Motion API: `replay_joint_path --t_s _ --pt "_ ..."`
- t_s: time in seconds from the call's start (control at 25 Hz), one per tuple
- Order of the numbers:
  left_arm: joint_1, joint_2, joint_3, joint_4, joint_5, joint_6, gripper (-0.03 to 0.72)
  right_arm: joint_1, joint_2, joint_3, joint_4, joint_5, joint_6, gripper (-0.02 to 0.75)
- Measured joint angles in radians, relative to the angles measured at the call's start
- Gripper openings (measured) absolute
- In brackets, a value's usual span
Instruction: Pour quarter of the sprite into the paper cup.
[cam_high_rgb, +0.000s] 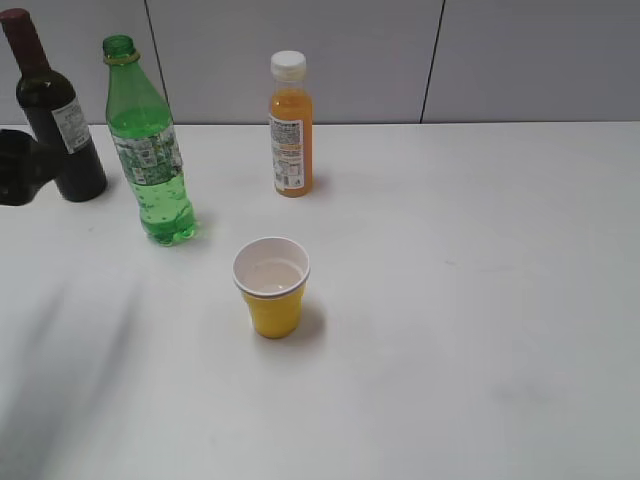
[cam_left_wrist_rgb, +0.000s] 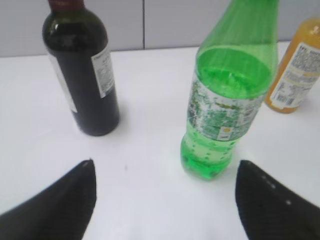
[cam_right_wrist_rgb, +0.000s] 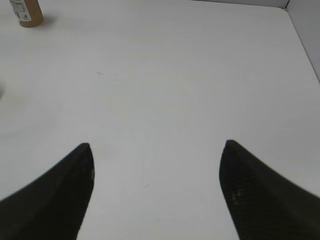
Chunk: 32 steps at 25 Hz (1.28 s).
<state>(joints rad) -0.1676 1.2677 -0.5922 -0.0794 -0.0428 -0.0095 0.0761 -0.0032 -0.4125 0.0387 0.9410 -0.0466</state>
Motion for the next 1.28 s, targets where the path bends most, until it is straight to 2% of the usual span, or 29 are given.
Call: replay_joint_path --t_s 0.2,0.4,0.56,0.64,0.84,0.96,1.28 --pt "0.013 -0.041 -0.218 0.079 0.421 0.001 0.655 0.0 0.0 0.0 0.0 0.0 -0.001 0.592" --pt "0.013 -0.05 -0.427 0.103 0.808 0.001 0.638 0.0 0.0 0.0 0.0 0.0 -0.001 0.592" --pt "0.013 -0.057 -0.562 0.109 1.062 0.009 0.616 0.0 0.0 0.0 0.0 0.0 -0.001 0.592" --pt "0.013 -0.079 -0.592 0.109 1.143 0.009 0.611 0.0 0.0 0.0 0.0 0.0 0.0 0.592" --pt "0.016 -0.236 -0.58 0.1 1.214 0.009 0.603 0.0 0.0 0.0 0.0 0.0 0.0 0.592" --pt "0.031 -0.364 -0.523 0.098 1.212 0.009 0.6 0.0 0.0 0.0 0.0 0.0 0.0 0.592" --pt "0.043 -0.67 -0.255 0.087 1.153 0.009 0.594 0.0 0.0 0.0 0.0 0.0 -0.001 0.592"
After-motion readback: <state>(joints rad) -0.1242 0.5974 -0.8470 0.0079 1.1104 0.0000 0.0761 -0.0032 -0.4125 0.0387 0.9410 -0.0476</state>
